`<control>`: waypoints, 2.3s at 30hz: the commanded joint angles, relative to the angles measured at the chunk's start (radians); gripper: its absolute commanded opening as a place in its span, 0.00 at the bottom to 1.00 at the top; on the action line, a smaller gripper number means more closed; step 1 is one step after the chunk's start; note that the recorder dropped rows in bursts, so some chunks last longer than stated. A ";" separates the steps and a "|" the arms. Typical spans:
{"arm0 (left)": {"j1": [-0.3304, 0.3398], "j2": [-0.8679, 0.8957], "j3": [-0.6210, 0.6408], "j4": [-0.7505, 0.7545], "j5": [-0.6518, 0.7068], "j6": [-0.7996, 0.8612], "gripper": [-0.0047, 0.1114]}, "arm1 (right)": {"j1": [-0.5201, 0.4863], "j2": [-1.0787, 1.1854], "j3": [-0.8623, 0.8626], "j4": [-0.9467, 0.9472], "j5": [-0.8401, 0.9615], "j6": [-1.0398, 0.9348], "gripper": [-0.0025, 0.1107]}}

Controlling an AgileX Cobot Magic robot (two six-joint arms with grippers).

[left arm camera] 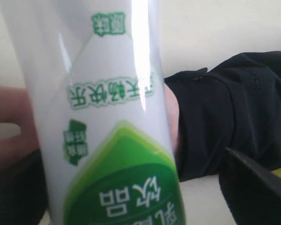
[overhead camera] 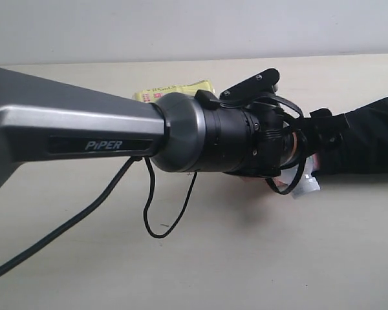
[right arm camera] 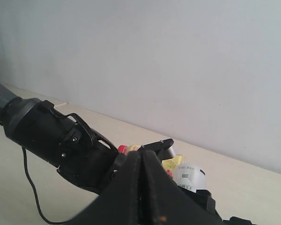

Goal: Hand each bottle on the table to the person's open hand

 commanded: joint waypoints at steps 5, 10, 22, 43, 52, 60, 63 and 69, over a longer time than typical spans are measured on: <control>0.002 -0.070 0.003 -0.109 0.069 0.163 0.81 | 0.001 -0.003 0.008 0.000 -0.013 0.002 0.02; 0.002 -0.124 0.003 -0.154 0.115 0.245 0.81 | 0.001 -0.003 0.008 0.000 -0.013 0.002 0.02; 0.013 -0.378 0.003 -0.139 0.150 0.537 0.77 | 0.001 -0.003 0.008 0.000 -0.013 0.002 0.02; -0.062 -0.802 0.362 -0.112 0.459 0.769 0.04 | 0.001 -0.003 0.008 0.000 -0.013 0.002 0.02; -0.120 -1.217 0.880 0.356 0.344 0.313 0.04 | 0.001 -0.003 0.008 0.000 -0.013 0.002 0.02; -0.120 -1.525 1.135 0.523 0.345 0.175 0.04 | 0.001 -0.003 0.008 0.000 -0.013 0.002 0.02; -0.120 -1.573 1.141 0.532 0.308 0.120 0.04 | 0.001 -0.003 0.008 0.000 -0.013 0.002 0.02; -0.120 -1.589 1.141 0.714 0.263 0.144 0.04 | 0.001 -0.003 0.008 0.000 -0.013 0.002 0.02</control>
